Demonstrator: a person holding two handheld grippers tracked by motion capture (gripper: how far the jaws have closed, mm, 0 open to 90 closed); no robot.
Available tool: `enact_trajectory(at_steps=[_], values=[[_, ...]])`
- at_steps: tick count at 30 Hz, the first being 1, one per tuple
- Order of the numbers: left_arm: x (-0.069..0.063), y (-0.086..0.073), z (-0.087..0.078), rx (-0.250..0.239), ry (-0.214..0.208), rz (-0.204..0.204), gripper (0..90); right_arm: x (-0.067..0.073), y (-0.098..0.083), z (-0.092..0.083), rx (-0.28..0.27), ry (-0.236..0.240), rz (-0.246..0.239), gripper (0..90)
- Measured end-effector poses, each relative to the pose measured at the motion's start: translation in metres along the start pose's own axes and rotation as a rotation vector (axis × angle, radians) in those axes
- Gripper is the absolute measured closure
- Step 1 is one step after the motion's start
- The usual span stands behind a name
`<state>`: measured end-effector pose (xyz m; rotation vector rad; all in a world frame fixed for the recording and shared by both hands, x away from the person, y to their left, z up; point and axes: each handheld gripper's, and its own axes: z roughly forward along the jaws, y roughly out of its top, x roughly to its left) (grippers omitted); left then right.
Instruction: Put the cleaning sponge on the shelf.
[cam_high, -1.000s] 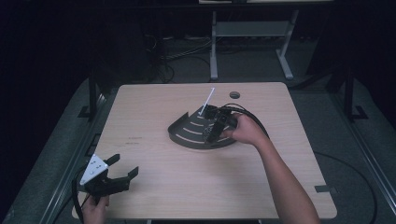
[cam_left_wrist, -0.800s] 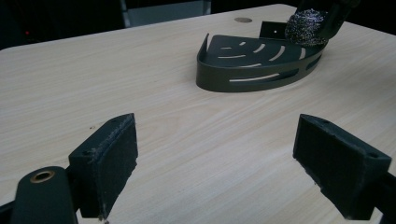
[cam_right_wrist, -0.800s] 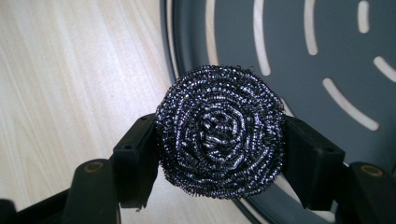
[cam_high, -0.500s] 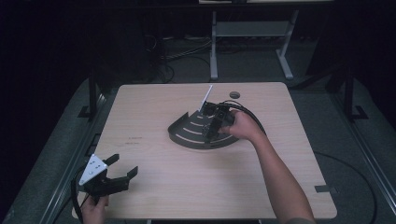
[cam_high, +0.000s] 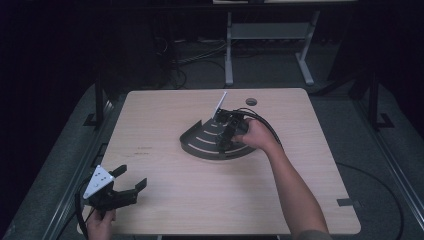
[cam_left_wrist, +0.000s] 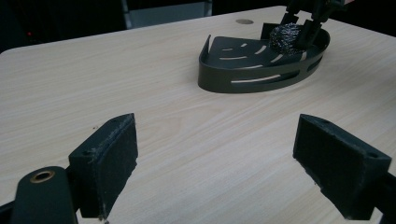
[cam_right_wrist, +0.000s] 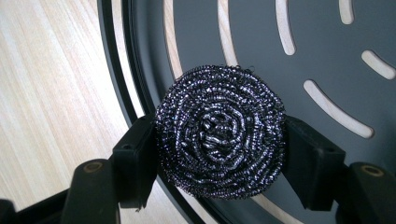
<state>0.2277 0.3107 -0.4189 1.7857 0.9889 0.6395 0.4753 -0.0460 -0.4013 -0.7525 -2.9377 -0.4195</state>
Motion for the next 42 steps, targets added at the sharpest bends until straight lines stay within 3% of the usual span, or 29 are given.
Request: enact_trajectory(at_steps=[21,42], values=[[0.0,0.0,0.0,0.0,-0.001,0.001,13.3,-0.005,0.011,0.027,0.013,-0.035,0.028,32.2],[-0.001,0.0,0.0,0.0,0.001,0.003,13.3,-0.007,0.01,0.032,-0.001,-0.037,0.051,29.7]])
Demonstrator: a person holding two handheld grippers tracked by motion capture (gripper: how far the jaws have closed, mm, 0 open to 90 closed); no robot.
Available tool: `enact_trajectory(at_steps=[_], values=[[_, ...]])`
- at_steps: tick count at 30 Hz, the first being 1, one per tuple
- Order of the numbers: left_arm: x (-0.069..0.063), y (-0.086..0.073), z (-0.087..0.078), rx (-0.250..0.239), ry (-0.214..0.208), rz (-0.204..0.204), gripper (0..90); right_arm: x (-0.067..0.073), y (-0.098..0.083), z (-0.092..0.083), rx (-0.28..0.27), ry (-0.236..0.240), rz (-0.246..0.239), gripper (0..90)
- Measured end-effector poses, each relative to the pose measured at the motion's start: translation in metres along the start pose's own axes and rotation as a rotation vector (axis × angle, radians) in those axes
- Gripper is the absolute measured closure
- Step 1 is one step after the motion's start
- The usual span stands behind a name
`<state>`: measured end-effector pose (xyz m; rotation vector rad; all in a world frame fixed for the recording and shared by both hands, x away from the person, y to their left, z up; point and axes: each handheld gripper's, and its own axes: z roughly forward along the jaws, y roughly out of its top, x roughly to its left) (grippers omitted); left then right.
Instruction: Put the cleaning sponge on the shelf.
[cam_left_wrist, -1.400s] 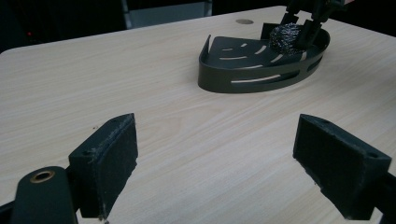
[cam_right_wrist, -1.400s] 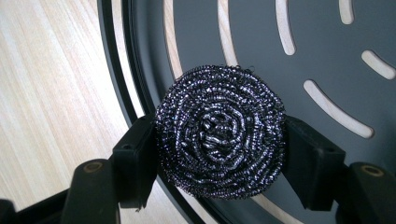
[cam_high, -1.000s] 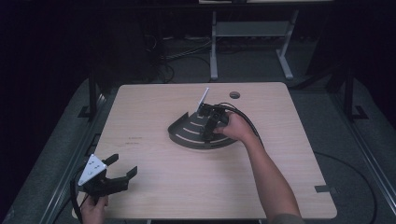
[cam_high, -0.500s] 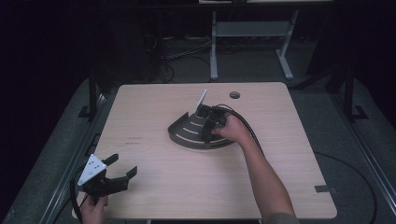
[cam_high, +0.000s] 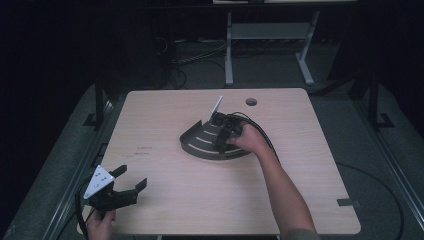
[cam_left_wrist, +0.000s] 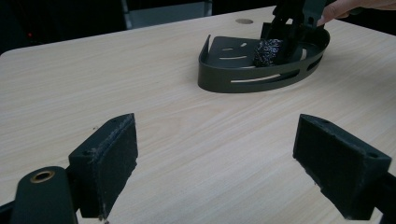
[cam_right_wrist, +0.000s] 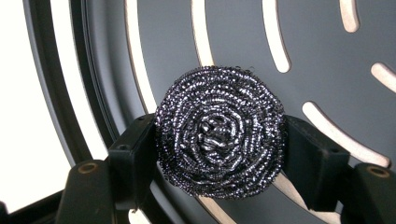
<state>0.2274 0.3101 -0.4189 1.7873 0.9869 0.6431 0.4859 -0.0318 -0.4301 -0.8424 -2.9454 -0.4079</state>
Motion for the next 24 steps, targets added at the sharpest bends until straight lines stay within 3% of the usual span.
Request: enact_trajectory(at_steps=[13,24], values=[[0.0,0.0,0.0,0.001,-0.001,0.0,13.2,0.0,-0.004,-0.007,-0.018,-0.006,0.008,19.6],[-0.001,0.0,0.001,0.0,-0.003,0.0,13.2,0.004,-0.006,-0.017,-0.035,-0.008,0.007,17.5]])
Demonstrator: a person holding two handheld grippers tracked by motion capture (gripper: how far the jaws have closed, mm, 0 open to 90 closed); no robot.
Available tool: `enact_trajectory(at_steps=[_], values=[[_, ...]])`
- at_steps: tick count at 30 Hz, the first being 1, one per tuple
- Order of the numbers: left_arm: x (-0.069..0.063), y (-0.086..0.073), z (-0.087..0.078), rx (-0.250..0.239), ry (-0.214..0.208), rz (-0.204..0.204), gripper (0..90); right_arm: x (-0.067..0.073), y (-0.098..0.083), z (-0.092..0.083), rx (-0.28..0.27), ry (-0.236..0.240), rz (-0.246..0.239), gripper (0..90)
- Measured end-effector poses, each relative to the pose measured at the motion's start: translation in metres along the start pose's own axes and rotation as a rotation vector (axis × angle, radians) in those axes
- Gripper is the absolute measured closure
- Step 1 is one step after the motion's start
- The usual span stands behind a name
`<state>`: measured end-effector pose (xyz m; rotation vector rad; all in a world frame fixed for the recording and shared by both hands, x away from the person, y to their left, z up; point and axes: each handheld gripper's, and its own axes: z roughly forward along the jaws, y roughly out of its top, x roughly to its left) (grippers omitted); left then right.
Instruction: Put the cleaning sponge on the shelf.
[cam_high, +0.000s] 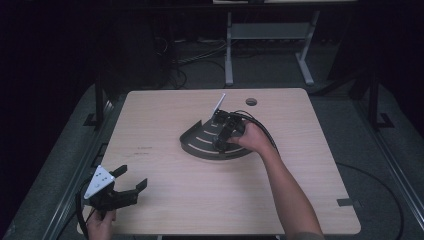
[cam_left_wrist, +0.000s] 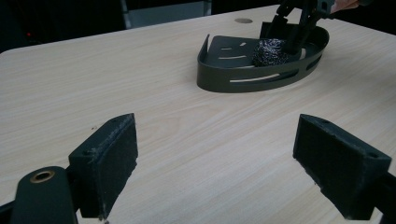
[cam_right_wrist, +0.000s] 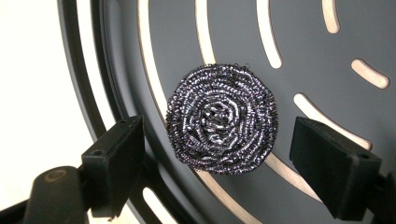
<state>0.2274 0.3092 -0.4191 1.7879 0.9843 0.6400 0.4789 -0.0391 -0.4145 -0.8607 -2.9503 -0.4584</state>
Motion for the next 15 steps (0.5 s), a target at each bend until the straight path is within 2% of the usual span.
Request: enact_trajectory(at_steps=[15], values=[[-0.001,0.0,0.001,0.006,0.0,0.004,13.3,0.004,-0.004,-0.016,-0.035,-0.005,-0.013,17.0]])
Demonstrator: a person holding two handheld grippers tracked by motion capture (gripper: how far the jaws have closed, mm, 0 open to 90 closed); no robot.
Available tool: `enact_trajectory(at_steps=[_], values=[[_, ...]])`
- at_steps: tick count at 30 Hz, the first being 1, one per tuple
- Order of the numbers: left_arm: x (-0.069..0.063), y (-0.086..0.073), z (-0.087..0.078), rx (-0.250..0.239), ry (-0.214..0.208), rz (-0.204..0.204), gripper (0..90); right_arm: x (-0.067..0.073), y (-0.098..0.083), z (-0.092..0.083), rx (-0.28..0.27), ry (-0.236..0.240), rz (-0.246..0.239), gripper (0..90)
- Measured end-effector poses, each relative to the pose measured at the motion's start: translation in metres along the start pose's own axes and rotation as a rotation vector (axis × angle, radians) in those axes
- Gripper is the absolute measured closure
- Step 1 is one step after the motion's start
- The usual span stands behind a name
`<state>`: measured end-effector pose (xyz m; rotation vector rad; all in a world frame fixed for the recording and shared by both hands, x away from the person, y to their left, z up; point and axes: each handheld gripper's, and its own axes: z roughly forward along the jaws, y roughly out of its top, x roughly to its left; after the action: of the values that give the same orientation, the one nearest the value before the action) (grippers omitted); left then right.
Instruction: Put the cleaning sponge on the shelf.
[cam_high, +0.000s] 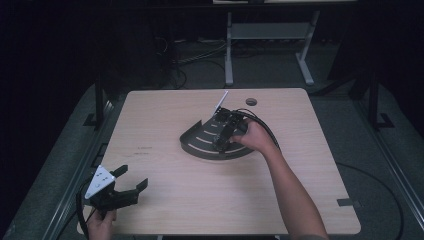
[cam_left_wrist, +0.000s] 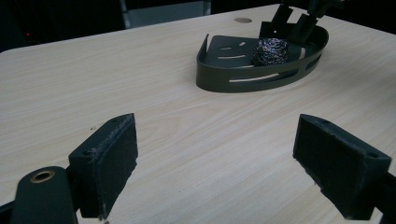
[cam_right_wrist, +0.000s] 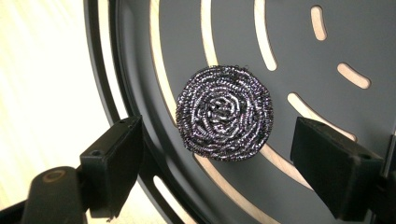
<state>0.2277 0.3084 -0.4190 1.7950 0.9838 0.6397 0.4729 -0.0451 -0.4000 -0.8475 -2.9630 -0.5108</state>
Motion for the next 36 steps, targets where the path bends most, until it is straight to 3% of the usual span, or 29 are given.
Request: enact_trajectory(at_steps=[30,36], values=[[-0.002,0.0,0.0,-0.004,-0.004,-0.002,13.2,0.021,-0.015,-0.03,-0.02,-0.041,-0.049,15.2],[-0.002,0.0,0.0,-0.006,-0.004,-0.001,13.3,0.021,-0.023,-0.033,-0.033,-0.039,-0.036,15.2]])
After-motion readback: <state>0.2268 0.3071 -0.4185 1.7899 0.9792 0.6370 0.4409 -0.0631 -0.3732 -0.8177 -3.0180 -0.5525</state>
